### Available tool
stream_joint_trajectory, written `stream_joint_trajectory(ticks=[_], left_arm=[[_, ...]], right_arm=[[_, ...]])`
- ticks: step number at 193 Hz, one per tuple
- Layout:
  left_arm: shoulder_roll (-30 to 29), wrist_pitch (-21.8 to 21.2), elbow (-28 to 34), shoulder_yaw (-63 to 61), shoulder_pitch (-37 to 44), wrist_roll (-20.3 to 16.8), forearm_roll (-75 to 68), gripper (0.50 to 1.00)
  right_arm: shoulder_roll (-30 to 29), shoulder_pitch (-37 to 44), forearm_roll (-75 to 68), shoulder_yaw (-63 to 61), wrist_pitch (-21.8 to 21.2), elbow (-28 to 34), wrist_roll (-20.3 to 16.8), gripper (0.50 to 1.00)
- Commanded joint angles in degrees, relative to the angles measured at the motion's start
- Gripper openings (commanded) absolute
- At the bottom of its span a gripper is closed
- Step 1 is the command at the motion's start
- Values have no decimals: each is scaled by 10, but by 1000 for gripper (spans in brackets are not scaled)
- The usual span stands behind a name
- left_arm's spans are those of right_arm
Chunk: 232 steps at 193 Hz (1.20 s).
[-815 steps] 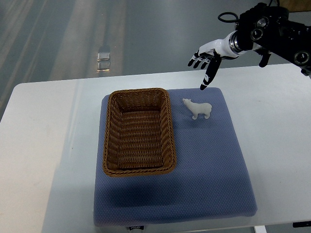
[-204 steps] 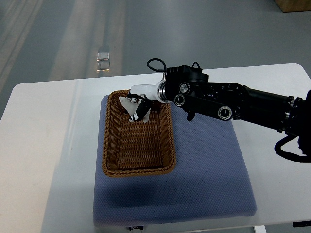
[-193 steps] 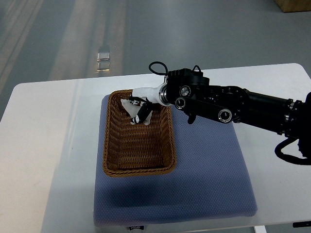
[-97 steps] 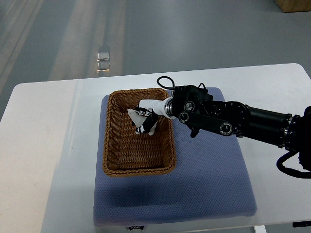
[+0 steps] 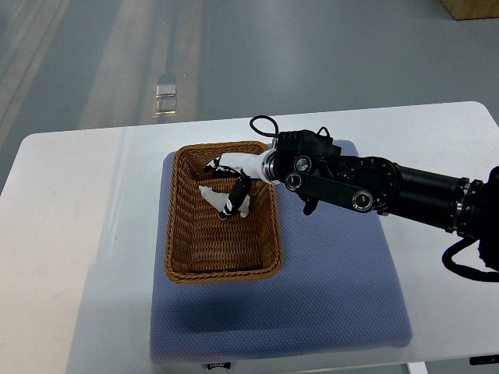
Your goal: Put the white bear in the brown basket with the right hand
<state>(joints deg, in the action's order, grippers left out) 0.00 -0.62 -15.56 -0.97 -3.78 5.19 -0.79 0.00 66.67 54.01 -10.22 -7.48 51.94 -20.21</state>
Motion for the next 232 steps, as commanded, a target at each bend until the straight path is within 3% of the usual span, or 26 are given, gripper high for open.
stream_joint_trajectory(ticks=[1,25,50,81,102,138,162,187,232], left_arm=[[0,0,0,0,0,0,0,1000],[0,0,0,0,0,0,0,1000],[0,0,0,0,0,0,0,1000],[0,0,-2,-1,0,0,0,1000],[0,0,-4,-1,0,0,0,1000],[0,0,-5,-2,0,0,0,1000],[0,0,-7,-2,0,0,-1,1000],[0,0,-8,-1,0,0,-1,1000],[0,0,-7,0,0,0,-1,1000]], right_arm=[[0,22,-8,-35,-1,0,0,901],[0,32,-11,-97,-1,0,2,903],[37,18,-11,-180,5,-1,17,903],[54,-67,-11,-345,58,-1,47,903],[47,-132,-27,-458,86,-2,83,903],[29,-208,-165,-546,96,-22,159,903],[27,-240,-288,-557,81,-47,212,903],[23,-259,-391,-557,22,-83,268,905],[0,-261,-427,-557,-34,-134,330,913]])
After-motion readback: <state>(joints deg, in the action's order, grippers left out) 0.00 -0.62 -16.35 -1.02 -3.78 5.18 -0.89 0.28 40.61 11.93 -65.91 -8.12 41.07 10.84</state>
